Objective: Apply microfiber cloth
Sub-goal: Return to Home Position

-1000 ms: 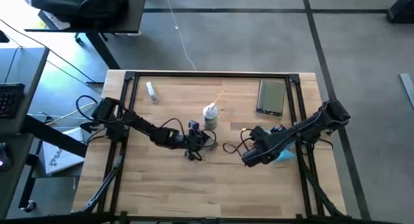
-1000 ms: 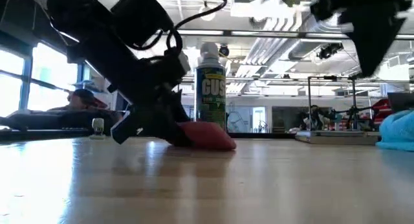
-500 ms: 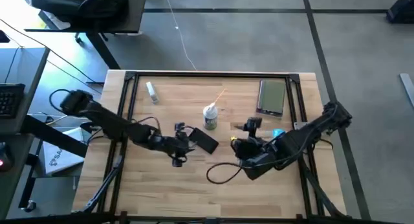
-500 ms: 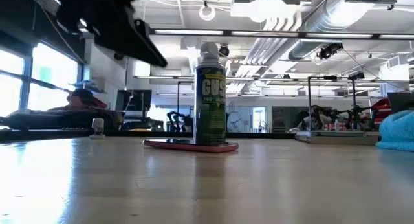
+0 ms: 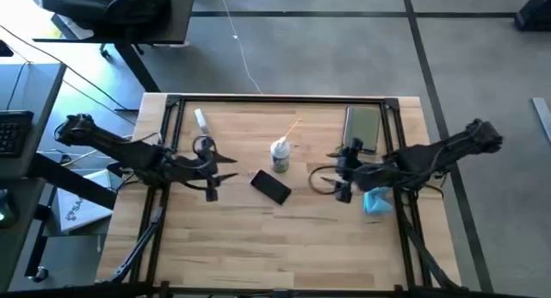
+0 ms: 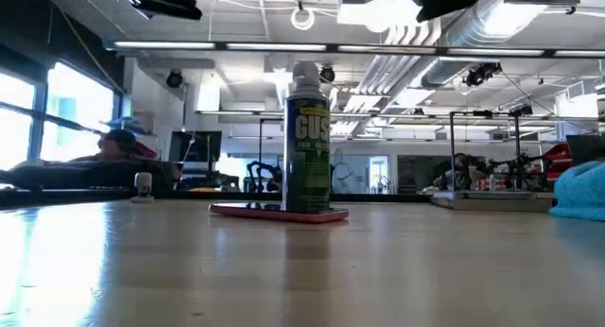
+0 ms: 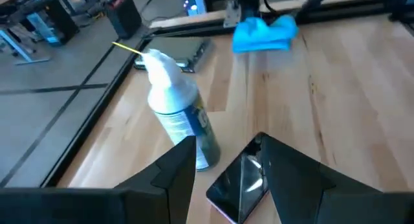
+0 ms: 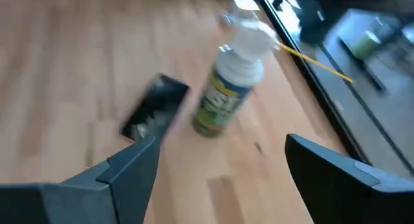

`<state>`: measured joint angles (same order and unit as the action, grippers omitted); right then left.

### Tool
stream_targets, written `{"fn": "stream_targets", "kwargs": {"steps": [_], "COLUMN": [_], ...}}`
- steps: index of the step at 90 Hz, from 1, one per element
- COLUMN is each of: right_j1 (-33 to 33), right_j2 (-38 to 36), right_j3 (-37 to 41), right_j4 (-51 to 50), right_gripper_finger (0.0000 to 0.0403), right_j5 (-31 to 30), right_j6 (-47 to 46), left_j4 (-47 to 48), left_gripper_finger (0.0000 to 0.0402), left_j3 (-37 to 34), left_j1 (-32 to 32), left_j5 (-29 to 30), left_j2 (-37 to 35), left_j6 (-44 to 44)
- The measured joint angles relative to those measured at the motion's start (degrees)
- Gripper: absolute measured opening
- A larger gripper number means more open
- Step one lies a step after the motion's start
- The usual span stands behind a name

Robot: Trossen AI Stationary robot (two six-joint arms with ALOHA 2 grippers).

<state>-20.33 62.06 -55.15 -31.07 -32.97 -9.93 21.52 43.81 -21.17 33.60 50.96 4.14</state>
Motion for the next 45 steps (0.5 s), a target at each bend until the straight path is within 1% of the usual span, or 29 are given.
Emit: {"fn": "stream_targets", "kwargs": {"steps": [8,15,19,28,45], "right_j1": [2.22,4.24,5.22,7.31,9.48], "right_j2": [-5.84,-10.42,-13.23,-19.18,-30.41], "right_j3": [6.64,11.54,13.91,18.50,24.70], "right_j4": [10.55,17.10,19.76,23.13,24.36], "right_gripper_finger": [0.0300,0.0300,0.0300,0.0300,0.0300], "right_j5": [4.19,9.34,11.02,11.78,11.79], "right_j6": [2.85,5.04,6.00,7.29,7.38], "left_j4": [1.90,1.91,2.21,2.23,2.19], "left_gripper_finger": [0.0154,0.0154,0.0154,0.0154,0.0154], "left_j3": [-0.02,-0.02,-0.02,-0.02,-0.02], "left_j1": [0.00,-0.05,-0.32,-0.61,-0.74], "left_j5": [0.19,0.16,0.24,1.42,1.92], "left_j2": [-3.33,-6.18,-7.61,-10.38,-13.19], "left_j6": [2.14,2.69,2.45,1.77,1.73]}}
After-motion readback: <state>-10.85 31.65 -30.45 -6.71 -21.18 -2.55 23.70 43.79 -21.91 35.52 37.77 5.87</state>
